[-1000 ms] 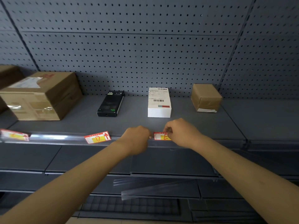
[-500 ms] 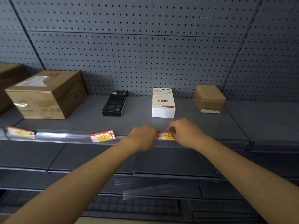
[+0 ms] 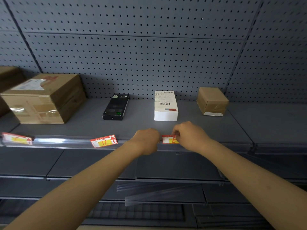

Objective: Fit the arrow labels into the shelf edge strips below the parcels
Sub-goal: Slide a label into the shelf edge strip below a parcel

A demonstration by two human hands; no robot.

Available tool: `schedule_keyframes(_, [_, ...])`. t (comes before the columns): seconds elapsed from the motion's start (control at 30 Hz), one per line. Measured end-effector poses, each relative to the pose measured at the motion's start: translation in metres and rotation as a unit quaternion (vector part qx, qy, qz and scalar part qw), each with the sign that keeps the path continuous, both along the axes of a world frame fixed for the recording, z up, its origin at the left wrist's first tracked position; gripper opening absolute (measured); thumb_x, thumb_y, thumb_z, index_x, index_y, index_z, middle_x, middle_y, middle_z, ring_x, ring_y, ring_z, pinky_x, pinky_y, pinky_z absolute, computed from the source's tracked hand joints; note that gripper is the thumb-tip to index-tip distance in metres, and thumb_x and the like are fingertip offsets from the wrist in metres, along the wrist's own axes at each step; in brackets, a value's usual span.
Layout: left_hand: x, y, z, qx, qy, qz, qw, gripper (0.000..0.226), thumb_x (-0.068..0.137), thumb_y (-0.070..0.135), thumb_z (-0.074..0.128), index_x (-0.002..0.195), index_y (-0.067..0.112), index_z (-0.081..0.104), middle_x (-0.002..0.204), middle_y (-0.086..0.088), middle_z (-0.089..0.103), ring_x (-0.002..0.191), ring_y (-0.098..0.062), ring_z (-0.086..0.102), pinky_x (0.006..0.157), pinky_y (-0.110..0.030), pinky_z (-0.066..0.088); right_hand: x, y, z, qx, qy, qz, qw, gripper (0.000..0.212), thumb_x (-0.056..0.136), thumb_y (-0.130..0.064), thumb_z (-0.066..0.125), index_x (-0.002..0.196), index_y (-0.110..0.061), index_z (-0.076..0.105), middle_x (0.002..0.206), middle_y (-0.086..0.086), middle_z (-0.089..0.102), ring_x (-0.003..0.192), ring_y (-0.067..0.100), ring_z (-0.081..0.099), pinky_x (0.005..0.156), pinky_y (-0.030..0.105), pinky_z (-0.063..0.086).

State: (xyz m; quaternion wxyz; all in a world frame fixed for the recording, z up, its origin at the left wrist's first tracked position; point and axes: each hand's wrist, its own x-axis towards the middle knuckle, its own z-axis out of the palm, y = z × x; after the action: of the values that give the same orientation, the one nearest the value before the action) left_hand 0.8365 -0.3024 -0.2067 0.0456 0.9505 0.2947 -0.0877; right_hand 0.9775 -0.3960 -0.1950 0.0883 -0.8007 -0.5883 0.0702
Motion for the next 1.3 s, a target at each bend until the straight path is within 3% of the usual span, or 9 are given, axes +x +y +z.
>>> schedule_keyframes(0.27, [-0.004, -0.008, -0.011, 0.068, -0.008, -0.003, 0.998, 0.031, 0.091, 0.003, 0.051, 0.120, 0.007, 0.059, 0.125, -0.011, 0.053, 0.108, -0.032, 0.061, 0.087, -0.041, 0.049, 0.006, -0.003, -0.001, 0.012, 0.003, 0.003, 1.000, 0.024, 0.091, -0.012, 0.052, 0.104, -0.020, 0.070, 0.111, 0.006, 0.069, 0.094, 0.024, 0.064, 0.076, 0.035, 0.053])
schedule_keyframes(0.5, [-0.018, 0.000, -0.013, 0.046, -0.018, -0.016, 0.999, 0.041, 0.088, 0.000, 0.048, 0.125, 0.014, 0.062, 0.127, -0.010, 0.058, 0.114, -0.031, 0.059, 0.095, -0.041, 0.050, 0.012, -0.008, -0.002, 0.015, 0.022, -0.004, 1.000, 0.023, 0.091, -0.012, 0.053, 0.105, -0.019, 0.070, 0.113, 0.007, 0.068, 0.098, 0.025, 0.064, 0.081, 0.039, 0.055])
schedule_keyframes(0.87, [-0.016, -0.011, -0.029, 0.052, -0.002, -0.037, 0.998, 0.033, 0.091, 0.005, 0.050, 0.121, 0.011, 0.062, 0.125, -0.012, 0.062, 0.111, -0.031, 0.061, 0.095, -0.042, 0.051, 0.009, -0.010, -0.007, 0.024, 0.041, -0.002, 0.999, 0.020, 0.092, -0.013, 0.054, 0.103, -0.018, 0.070, 0.109, 0.006, 0.070, 0.092, 0.021, 0.065, 0.073, 0.030, 0.050])
schedule_keyframes(1.03, [-0.015, -0.011, -0.031, 0.064, -0.071, -0.056, 0.994, 0.047, 0.091, 0.004, 0.050, 0.134, 0.020, 0.055, 0.132, -0.006, 0.058, 0.114, -0.027, 0.060, 0.095, -0.039, 0.051, 0.014, -0.012, -0.007, 0.034, 0.045, -0.009, 0.998, 0.019, 0.092, -0.014, 0.054, 0.100, -0.019, 0.070, 0.107, 0.004, 0.071, 0.091, 0.021, 0.065, 0.073, 0.031, 0.052])
schedule_keyframes(1.3, [-0.014, -0.011, -0.029, 0.074, -0.083, -0.065, 0.992, 0.053, 0.089, 0.005, 0.053, 0.139, 0.022, 0.050, 0.131, -0.004, 0.052, 0.116, -0.023, 0.055, 0.093, -0.035, 0.048, 0.015, -0.011, -0.009, 0.038, 0.046, -0.009, 0.998, 0.018, 0.091, -0.014, 0.056, 0.101, -0.019, 0.071, 0.108, 0.005, 0.071, 0.092, 0.021, 0.065, 0.075, 0.034, 0.054])
